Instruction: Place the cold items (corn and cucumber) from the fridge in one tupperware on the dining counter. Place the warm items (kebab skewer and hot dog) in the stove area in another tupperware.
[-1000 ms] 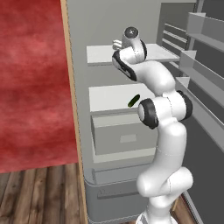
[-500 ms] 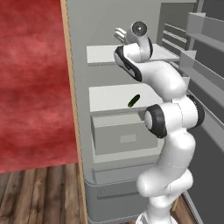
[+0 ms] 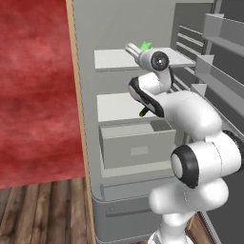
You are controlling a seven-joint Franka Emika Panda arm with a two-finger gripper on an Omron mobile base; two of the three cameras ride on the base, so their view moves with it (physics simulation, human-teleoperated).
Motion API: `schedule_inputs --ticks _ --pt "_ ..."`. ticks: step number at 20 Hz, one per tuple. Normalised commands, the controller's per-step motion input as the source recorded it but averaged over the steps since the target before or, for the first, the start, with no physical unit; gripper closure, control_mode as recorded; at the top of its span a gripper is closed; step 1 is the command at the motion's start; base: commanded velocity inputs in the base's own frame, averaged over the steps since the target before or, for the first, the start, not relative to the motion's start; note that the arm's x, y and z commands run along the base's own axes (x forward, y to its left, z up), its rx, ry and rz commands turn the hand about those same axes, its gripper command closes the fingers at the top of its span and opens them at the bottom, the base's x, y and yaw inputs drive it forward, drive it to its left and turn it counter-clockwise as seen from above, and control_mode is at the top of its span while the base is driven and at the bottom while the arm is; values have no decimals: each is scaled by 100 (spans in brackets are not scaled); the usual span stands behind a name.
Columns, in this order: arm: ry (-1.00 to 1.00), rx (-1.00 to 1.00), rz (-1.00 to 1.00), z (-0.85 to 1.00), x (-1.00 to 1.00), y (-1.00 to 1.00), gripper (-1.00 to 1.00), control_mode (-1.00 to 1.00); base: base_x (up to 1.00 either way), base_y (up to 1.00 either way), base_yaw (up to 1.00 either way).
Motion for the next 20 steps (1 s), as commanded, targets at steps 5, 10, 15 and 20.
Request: schedule_inputs --ticks 5,10,15,20 --pt "-2 3 -10 23 -100 1 100 -100 0 0 0" --pt "-8 16 -24 -5 -100 -1 100 -100 0 0 0" --pt "0 -2 -9 -41 -100 0 100 -100 0 0 0" --pt "5 -9 0 -47 -100 -33 100 -100 0 0 0"
